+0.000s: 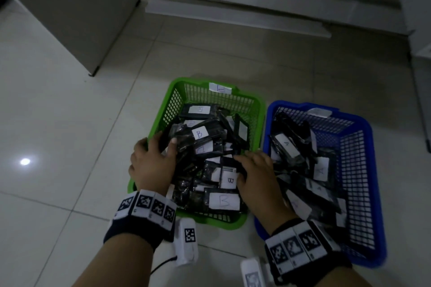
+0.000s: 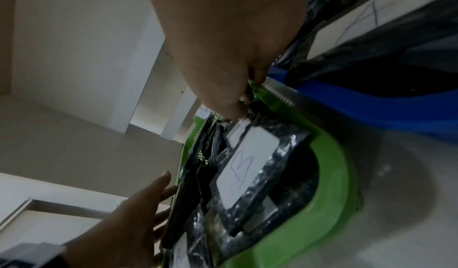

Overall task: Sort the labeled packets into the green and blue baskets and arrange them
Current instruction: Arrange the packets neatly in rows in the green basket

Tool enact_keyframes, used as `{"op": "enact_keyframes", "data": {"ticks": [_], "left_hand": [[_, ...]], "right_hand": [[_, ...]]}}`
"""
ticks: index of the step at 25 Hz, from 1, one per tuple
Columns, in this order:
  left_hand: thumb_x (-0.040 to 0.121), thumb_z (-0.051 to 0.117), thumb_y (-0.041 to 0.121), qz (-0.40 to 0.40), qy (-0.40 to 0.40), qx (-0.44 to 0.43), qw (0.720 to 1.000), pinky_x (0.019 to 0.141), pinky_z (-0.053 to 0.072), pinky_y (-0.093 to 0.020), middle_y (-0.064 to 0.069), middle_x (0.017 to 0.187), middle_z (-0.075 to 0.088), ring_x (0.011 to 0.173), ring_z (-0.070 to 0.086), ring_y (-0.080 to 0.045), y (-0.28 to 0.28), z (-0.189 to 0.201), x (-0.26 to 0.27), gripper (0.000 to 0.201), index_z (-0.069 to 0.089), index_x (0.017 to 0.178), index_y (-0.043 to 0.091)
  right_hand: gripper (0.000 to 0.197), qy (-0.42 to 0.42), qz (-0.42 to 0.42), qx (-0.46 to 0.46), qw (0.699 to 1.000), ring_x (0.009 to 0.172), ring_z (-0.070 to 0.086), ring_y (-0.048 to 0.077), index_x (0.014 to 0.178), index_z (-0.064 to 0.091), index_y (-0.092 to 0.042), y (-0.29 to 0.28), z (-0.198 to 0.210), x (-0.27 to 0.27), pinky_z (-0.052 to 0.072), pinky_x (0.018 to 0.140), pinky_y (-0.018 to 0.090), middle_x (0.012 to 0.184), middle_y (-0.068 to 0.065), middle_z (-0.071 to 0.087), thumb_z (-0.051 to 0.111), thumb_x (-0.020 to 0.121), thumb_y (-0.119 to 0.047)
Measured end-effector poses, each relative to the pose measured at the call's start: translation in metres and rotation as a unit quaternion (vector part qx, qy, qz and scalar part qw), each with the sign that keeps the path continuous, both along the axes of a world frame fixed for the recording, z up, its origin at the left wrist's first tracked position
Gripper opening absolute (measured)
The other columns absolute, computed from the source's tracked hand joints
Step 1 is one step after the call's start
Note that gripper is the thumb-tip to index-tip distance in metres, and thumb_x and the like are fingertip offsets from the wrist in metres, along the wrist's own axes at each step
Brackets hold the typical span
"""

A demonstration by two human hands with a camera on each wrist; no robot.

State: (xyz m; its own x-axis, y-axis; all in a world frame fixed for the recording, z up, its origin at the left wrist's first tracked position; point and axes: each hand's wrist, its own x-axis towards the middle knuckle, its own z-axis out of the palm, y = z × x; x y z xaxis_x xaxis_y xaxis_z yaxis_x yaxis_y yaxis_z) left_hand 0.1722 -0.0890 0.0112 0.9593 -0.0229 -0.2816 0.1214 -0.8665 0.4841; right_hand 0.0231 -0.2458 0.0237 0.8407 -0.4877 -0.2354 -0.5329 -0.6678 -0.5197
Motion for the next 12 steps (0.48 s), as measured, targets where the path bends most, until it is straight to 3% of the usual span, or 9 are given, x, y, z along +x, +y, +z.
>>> {"op": "enact_keyframes", "data": {"ticks": [4, 10, 12], "left_hand": [[0.089, 0.042, 0.059, 0.030, 0.012, 0.001, 0.999, 0.104, 0.030, -0.052, -0.009, 0.134, 0.040, 0.124, 0.038, -0.034, 0.010, 0.003, -0.007, 0.047, 0.052, 0.126, 0.034], [0.091, 0.048, 0.050, 0.051, 0.008, 0.002, 0.999, 0.102, 0.031, -0.052, -0.011, 0.133, 0.041, 0.122, 0.039, -0.035, 0.032, 0.009, -0.033, 0.042, 0.053, 0.125, 0.028], [0.090, 0.052, 0.046, 0.039, -0.001, -0.002, 0.999, 0.101, 0.032, -0.051, -0.012, 0.131, 0.041, 0.120, 0.041, -0.036, 0.034, 0.009, -0.032, 0.043, 0.053, 0.127, 0.024]], "right_hand": [[0.038, -0.033, -0.031, 0.007, 0.999, 0.137, 0.023, 0.024, 0.128, 0.056, -0.014, 0.007, -0.004, -0.001, 0.021, 0.113, 0.028, 0.129, 0.007, 0.053, 0.052, 0.090, -0.008], [0.026, -0.016, -0.048, 0.017, 0.999, 0.134, 0.027, 0.020, 0.115, 0.062, -0.016, 0.025, 0.002, -0.007, 0.024, 0.112, 0.026, 0.121, 0.003, 0.055, 0.053, 0.090, -0.012], [0.022, -0.022, -0.057, -0.002, 0.998, 0.125, 0.032, 0.018, 0.107, 0.065, -0.017, 0.028, 0.005, -0.002, 0.032, 0.108, 0.027, 0.114, 0.001, 0.055, 0.054, 0.089, -0.012]]}}
